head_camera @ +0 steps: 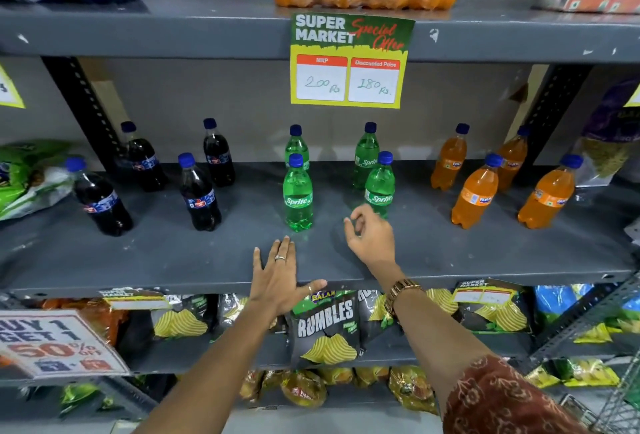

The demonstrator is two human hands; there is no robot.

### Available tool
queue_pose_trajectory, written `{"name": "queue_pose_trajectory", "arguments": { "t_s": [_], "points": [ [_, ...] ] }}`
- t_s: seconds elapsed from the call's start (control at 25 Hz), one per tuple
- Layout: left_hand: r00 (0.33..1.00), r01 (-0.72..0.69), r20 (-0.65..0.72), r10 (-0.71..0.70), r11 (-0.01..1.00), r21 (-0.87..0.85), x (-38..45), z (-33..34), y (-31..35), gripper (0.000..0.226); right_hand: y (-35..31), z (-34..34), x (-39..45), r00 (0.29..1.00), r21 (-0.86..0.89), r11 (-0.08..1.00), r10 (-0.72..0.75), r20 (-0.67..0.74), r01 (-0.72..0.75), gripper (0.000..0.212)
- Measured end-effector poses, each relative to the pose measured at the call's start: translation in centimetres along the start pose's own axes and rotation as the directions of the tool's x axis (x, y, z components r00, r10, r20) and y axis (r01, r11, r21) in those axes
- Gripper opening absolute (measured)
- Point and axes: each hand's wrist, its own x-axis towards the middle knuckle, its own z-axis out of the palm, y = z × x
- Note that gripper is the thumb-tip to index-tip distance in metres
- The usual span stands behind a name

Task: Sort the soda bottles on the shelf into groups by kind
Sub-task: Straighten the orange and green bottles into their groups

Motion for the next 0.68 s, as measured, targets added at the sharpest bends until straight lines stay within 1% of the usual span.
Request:
{"name": "queue_pose_trajectory", "arguments": {
  "t_s": [0.24,0.36,0.44,0.56,0.6,0.68],
  "points": [
    [0.999,0.048,0.010,-0.048,0.999,-0.007,-1.8,-1.9,-8.8,0.098,-6.0,4.8,-0.6,0.969,-0.020,0.989,-0.142,0.200,0.149,0.007],
    [0.995,0.099,0.019,-0.099,0.995,-0.016,-2.9,-2.6,-12.7,0.099,-8.4,8.0,-1.0,0.924,-0.012,0.986,-0.152,0.350,0.167,0.014],
    [0.991,0.134,0.026,-0.133,0.991,-0.025,-3.5,-2.9,-14.8,0.102,-9.7,10.2,-1.0,0.891,0.007,0.990,-0.133,0.435,0.144,0.025],
    [0.985,0.169,0.046,-0.168,0.985,-0.041,-4.0,-3.4,-17.2,0.105,-11.6,13.8,-0.6,0.832,-0.034,0.992,-0.081,0.548,0.119,0.046],
    [0.984,0.171,0.053,-0.169,0.984,-0.052,-4.1,-3.5,-17.7,0.105,-12.1,14.8,-0.4,0.815,-0.045,0.996,-0.042,0.579,0.083,0.053],
    [0.986,0.161,0.060,-0.157,0.985,-0.066,-4.1,-3.5,-18.1,0.107,-13.1,16.5,0.0,0.788,-0.014,0.999,0.043,0.614,-0.044,0.067]
  ]
}}
